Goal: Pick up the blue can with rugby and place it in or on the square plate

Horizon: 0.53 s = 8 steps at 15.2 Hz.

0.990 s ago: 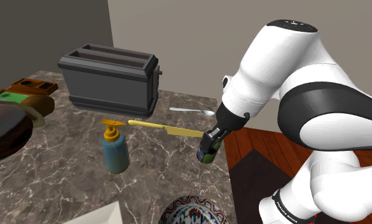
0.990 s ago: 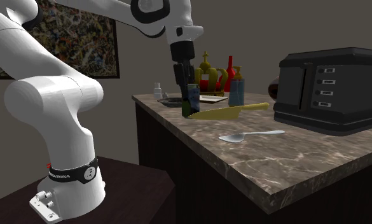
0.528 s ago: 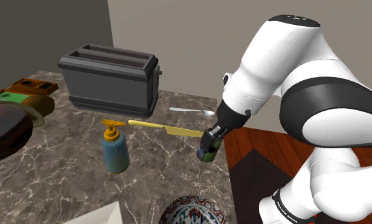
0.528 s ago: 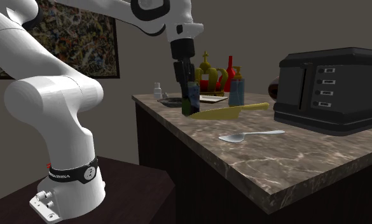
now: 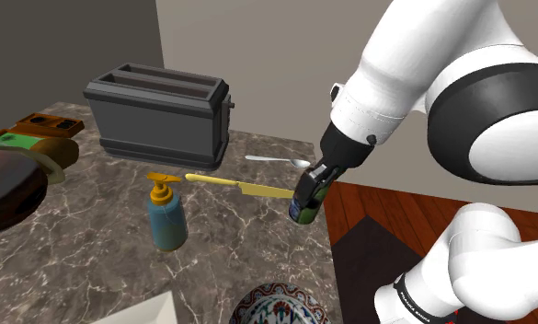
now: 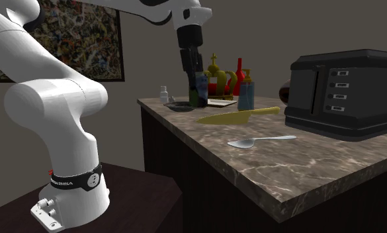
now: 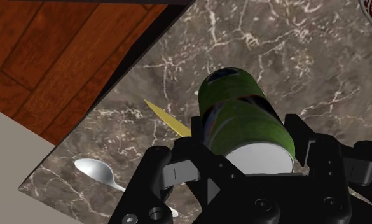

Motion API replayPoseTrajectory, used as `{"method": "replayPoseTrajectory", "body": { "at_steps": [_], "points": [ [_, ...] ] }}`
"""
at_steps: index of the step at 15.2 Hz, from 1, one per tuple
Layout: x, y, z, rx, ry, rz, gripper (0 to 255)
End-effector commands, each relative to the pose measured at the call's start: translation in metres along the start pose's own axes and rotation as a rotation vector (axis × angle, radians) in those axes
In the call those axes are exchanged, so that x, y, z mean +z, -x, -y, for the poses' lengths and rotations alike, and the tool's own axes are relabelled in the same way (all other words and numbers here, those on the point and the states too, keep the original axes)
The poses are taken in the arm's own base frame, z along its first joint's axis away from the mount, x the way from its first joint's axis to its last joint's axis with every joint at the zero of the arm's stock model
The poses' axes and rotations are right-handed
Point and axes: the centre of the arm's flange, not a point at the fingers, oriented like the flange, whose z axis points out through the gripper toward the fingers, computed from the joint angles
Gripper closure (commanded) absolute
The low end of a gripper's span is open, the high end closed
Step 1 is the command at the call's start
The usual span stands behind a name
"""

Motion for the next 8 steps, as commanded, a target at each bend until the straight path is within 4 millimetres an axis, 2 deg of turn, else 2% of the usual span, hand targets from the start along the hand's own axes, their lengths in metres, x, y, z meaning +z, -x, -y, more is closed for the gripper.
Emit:
{"method": "replayPoseTrajectory", "body": {
  "at_steps": [1, 8],
  "points": [
    [-0.011, -0.002, 0.0, 0.0, 0.0, 0.0, 255],
    [-0.043, -0.006, 0.0, 0.0, 0.0, 0.0, 255]
  ]
}}
